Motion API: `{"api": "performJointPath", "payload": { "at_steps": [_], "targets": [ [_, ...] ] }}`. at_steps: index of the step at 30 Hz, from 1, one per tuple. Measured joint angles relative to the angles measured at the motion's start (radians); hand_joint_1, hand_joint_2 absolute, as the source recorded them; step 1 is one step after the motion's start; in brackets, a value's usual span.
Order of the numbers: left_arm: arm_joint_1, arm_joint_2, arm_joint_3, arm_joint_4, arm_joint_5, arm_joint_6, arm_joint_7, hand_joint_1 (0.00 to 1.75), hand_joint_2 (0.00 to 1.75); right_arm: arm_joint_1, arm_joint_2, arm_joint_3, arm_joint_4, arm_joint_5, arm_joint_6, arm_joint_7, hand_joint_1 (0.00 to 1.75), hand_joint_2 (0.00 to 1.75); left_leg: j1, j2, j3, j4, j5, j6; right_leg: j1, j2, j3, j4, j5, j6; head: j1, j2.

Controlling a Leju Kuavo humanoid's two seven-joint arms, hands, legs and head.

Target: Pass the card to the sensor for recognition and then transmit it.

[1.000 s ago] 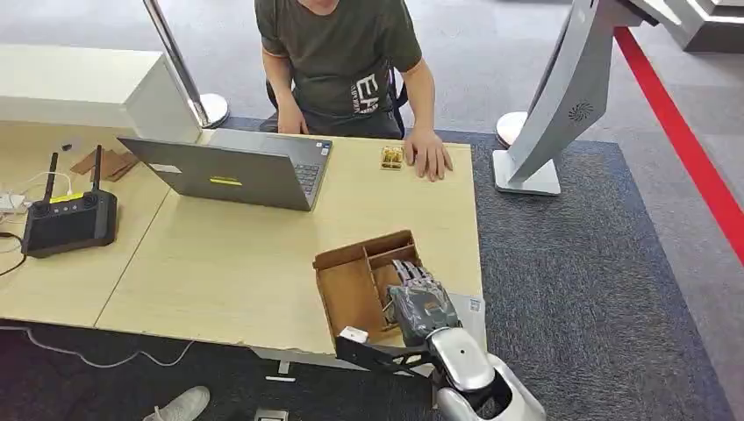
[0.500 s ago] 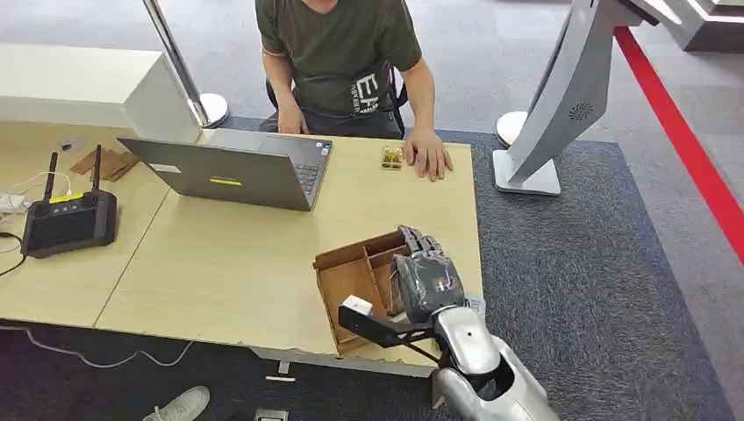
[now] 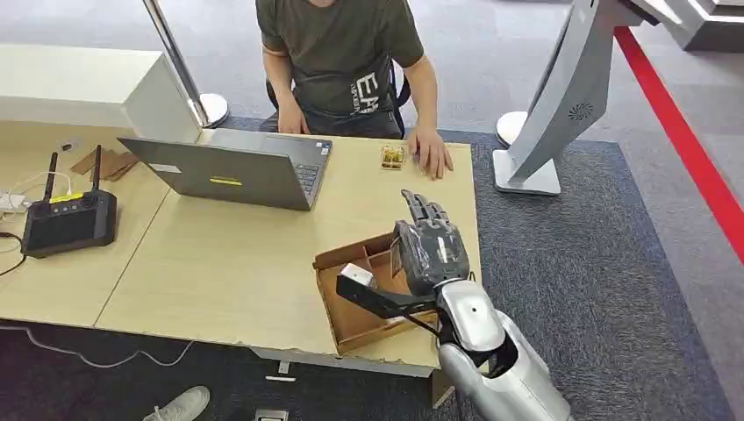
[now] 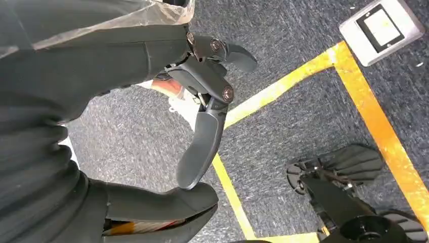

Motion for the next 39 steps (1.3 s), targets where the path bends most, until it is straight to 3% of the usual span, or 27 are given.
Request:
{"api": "performJointPath", "payload": {
  "at_steps": [16, 31, 32, 34, 39],
  "targets": [
    [-0.035, -0.017, -0.067, 0.000, 0.000, -0.023, 0.031, 0.00, 1.75, -0.180, 0.072, 0.001, 0.188, -0.008, -0.050, -0.008, 1.75, 1.75, 0.000, 0.000, 0.000, 0.000, 0.000, 0.000, 0.000, 0.000, 0.000, 0.000, 0.000, 0.000, 0.000, 0.000],
    [-0.043, -0.024, -0.097, 0.000, 0.000, -0.021, 0.032, 0.00, 1.75, -0.210, 0.110, 0.001, 0.349, 0.016, -0.070, -0.005, 1.75, 1.75, 0.000, 0.000, 0.000, 0.000, 0.000, 0.000, 0.000, 0.000, 0.000, 0.000, 0.000, 0.000, 0.000, 0.000],
    [-0.043, -0.024, -0.097, 0.000, 0.000, -0.020, 0.032, 0.00, 1.75, -0.211, 0.111, 0.001, 0.355, 0.016, -0.071, -0.005, 0.80, 1.75, 0.000, 0.000, 0.000, 0.000, 0.000, 0.000, 0.000, 0.000, 0.000, 0.000, 0.000, 0.000, 0.000, 0.000],
    [-0.044, -0.025, -0.098, 0.000, 0.000, -0.019, 0.032, 0.00, 1.75, -0.211, 0.112, 0.001, 0.365, 0.016, -0.071, -0.005, 0.00, 1.75, 0.000, 0.000, 0.000, 0.000, 0.000, 0.000, 0.000, 0.000, 0.000, 0.000, 0.000, 0.000, 0.000, 0.000],
    [-0.044, -0.026, -0.100, 0.000, 0.000, -0.010, 0.031, 0.00, 1.75, -0.212, 0.112, -0.001, 0.379, 0.032, -0.076, -0.004, 0.00, 1.75, 0.000, 0.000, 0.000, 0.000, 0.000, 0.000, 0.000, 0.000, 0.000, 0.000, 0.000, 0.000, 0.000, 0.000]
  ]
}}
